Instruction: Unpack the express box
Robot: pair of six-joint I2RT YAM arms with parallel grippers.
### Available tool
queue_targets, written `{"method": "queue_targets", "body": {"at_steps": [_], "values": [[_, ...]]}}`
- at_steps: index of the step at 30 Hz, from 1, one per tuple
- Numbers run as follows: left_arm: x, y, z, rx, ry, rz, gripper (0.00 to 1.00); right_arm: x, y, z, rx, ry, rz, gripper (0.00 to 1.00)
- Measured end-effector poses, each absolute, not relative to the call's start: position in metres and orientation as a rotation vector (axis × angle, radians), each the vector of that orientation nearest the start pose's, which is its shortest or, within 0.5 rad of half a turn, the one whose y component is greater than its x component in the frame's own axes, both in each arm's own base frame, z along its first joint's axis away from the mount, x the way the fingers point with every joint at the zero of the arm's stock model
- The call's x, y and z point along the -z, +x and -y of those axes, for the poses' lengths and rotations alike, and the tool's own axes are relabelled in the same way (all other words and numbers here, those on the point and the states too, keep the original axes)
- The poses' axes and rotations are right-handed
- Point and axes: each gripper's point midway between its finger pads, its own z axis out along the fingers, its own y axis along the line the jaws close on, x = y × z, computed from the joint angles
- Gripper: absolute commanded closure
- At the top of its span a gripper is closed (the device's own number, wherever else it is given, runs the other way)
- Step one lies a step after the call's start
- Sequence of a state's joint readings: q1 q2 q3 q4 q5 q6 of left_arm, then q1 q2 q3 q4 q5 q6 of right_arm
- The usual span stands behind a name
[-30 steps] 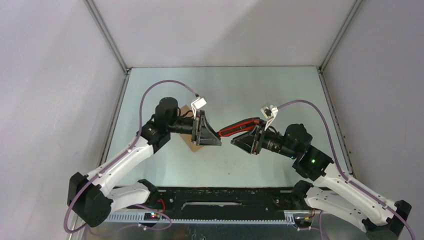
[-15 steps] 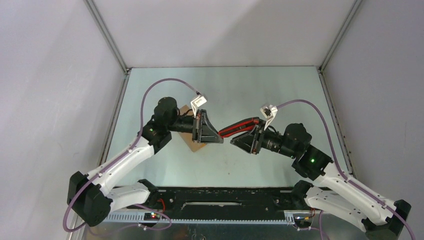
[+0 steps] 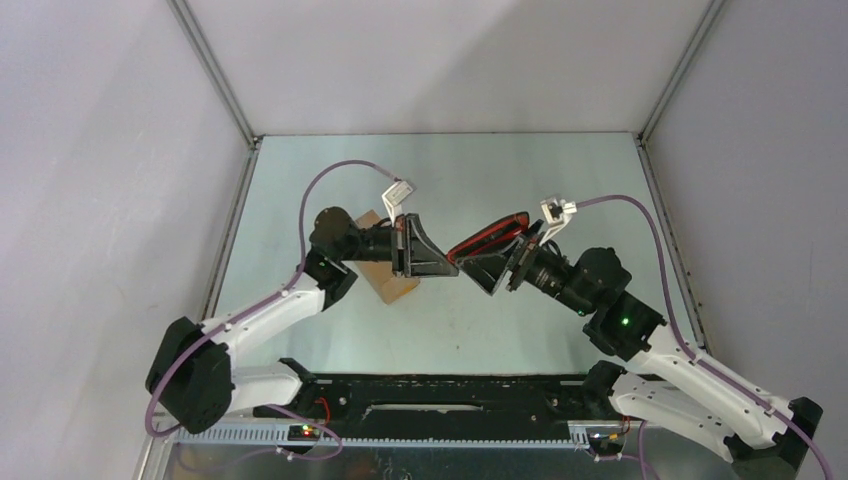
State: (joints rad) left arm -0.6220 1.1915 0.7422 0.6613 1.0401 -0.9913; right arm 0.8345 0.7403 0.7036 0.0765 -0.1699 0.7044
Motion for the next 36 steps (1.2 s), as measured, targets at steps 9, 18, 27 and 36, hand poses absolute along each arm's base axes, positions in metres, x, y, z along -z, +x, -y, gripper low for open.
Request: {"method": "queue_targets", "body": {"at_steps": [9,18,27,36], "values": [[-0.327,0.147,0.318,2.021,0.71,-1.597,1.0,-0.354,0.195,-0.271,-1.325,-0.089,-1.529,0.51],[-0.325,0.149,0.321,2.052,0.687,-1.615,1.0,-0.356,0.196,-0.282,-1.336,-0.085,-1.51,0.66],[-0.322,0.15,0.323,2.055,0.68,-1.629,0.57,-0.358,0.194,-0.287,-1.348,-0.083,-1.498,1.0],[-0.267,0.198,0.296,1.582,0.307,-2.027,0.16,-0.321,0.23,-0.285,-1.102,-0.054,-1.569,1.0]]}}
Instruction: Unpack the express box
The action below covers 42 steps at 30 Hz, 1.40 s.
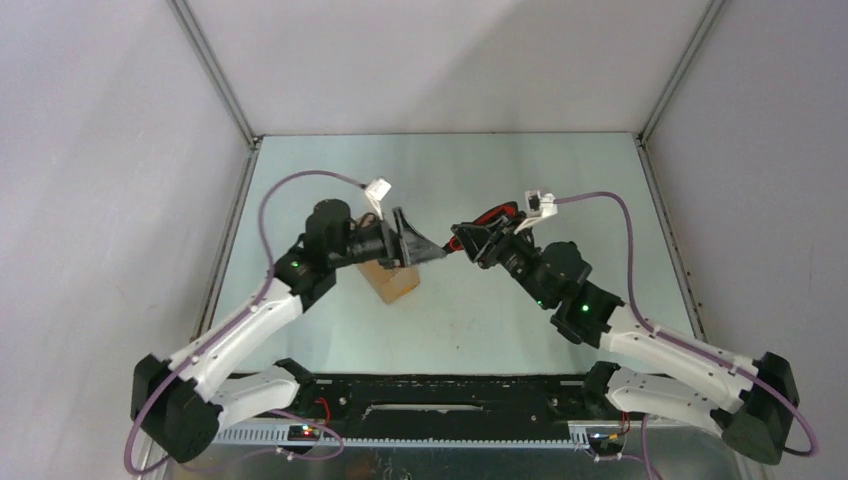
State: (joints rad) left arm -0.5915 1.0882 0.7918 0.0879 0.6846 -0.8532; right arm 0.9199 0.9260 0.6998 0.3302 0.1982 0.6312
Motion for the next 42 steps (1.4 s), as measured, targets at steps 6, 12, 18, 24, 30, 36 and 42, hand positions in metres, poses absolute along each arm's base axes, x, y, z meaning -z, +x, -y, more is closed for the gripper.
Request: {"method": "queue_targets", "body": {"at_steps": [6,12,18,24,30,36,42], "values": [[-0.227,0.257,0.19,0.891,-0.284,-2.203,0.01,-0.282,0.251,-0.314,-0.918,-0.143,-1.593,1.0],[-0.189,0.262,0.115,0.516,-0.624,-2.247,0.0,-0.258,0.264,-0.357,-0.808,-0.294,-1.572,1.0],[-0.159,0.279,0.082,0.378,-0.833,-2.269,0.0,-0.268,0.274,-0.382,-0.788,-0.36,-1.493,1.0],[-0.135,0.283,0.073,0.291,-0.931,-2.328,0.0,-0.269,0.281,-0.397,-0.781,-0.385,-1.464,1.0],[-0.135,0.297,0.079,0.289,-0.952,-2.355,0.0,-0.259,0.281,-0.402,-0.774,-0.413,-1.477,1.0],[-0.138,0.307,0.093,0.311,-0.93,-2.373,0.0,-0.256,0.283,-0.402,-0.777,-0.416,-1.482,1.0],[-0.127,0.31,0.106,0.294,-0.923,-2.427,0.0,-0.255,0.286,-0.401,-0.775,-0.409,-1.485,1.0]]}}
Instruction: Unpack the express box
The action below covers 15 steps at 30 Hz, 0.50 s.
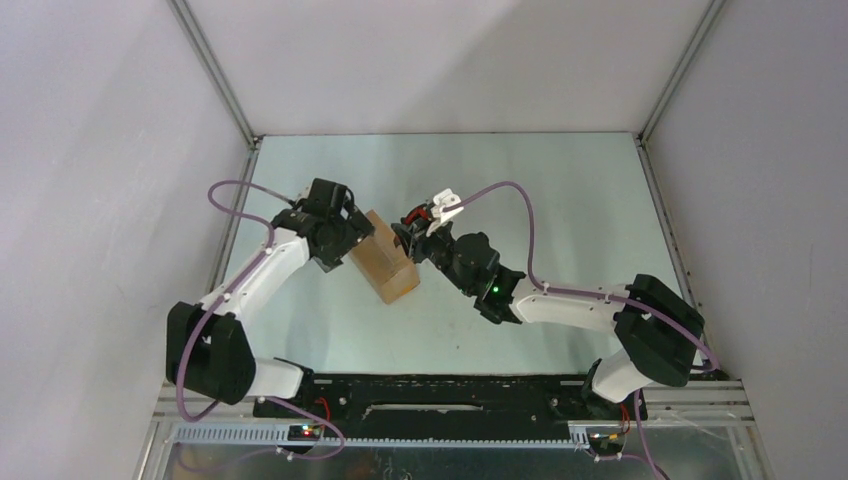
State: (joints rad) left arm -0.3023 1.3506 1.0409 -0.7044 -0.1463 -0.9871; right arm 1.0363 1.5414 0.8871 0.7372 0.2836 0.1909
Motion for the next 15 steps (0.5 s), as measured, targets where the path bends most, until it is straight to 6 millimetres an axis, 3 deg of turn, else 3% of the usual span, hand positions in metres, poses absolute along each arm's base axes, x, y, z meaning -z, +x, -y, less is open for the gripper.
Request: {"method": "queue_targets", "body": {"at_steps": [7,15], "values": [[-0.1199,0.3107,0.1068,0.28,-0.942,-2.444,0.09,-0.2541,0.286,-0.401,-0.776,-0.408,-1.489,1.0],[-0.1196,0.3142,0.1119,0.316,-0.972,-2.436,0.32,-0.2506,0.2861,-0.4023,-0.778,-0.406,-1.498,1.0]]}}
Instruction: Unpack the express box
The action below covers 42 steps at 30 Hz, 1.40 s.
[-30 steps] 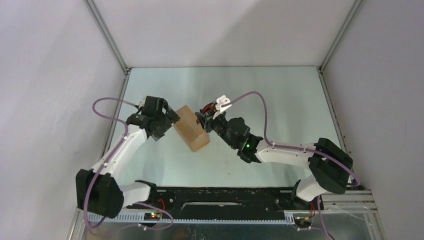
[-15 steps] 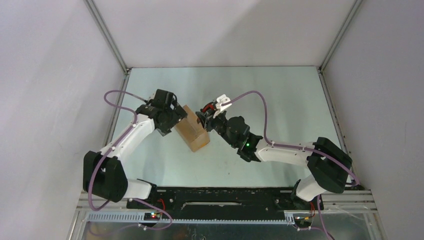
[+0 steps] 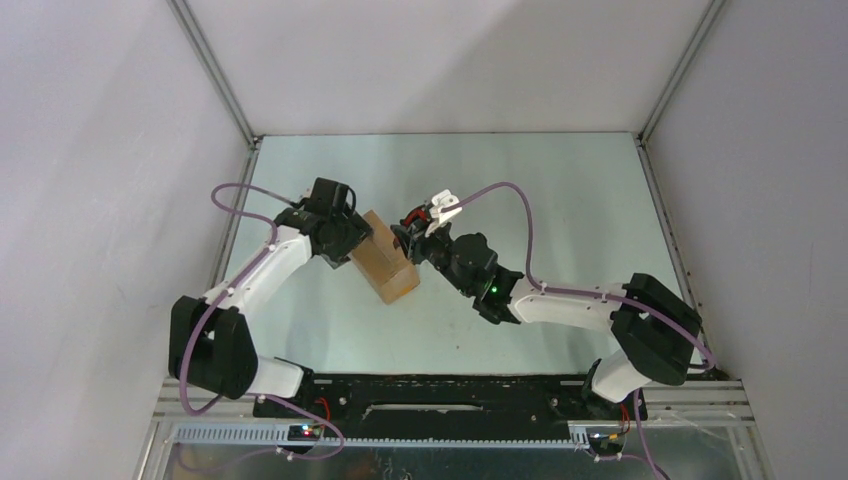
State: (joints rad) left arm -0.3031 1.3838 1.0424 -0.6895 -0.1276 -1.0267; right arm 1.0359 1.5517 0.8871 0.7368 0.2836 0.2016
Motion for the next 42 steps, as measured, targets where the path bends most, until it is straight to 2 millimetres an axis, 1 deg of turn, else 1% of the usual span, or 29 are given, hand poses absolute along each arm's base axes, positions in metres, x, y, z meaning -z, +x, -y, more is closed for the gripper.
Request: {"method": "queue_targets", "body": {"at_steps": [8,18,22,28,33,38,42], "values": [[-0.121,0.315,0.114,0.33,-0.973,-2.434,0.49,-0.241,0.287,-0.405,-0.771,-0.416,-1.515,1.0],[-0.122,0.31,0.116,0.327,-0.963,-2.448,0.63,-0.222,0.286,-0.412,-0.775,-0.444,-1.548,1.0],[-0.122,0.306,0.117,0.323,-0.957,-2.459,0.7,-0.219,0.284,-0.415,-0.779,-0.451,-1.554,1.0],[-0.124,0.299,0.116,0.314,-0.957,-2.473,0.86,-0.215,0.278,-0.42,-0.787,-0.466,-1.558,1.0],[-0.125,0.298,0.117,0.319,-0.956,-2.472,0.99,-0.207,0.275,-0.424,-0.786,-0.475,-1.57,1.0],[-0.126,0.295,0.12,0.351,-0.953,-2.468,1.0,-0.199,0.276,-0.427,-0.782,-0.473,-1.582,1.0],[-0.123,0.291,0.12,0.372,-0.964,-2.456,1.0,-0.199,0.274,-0.429,-0.792,-0.47,-1.581,1.0]]}}
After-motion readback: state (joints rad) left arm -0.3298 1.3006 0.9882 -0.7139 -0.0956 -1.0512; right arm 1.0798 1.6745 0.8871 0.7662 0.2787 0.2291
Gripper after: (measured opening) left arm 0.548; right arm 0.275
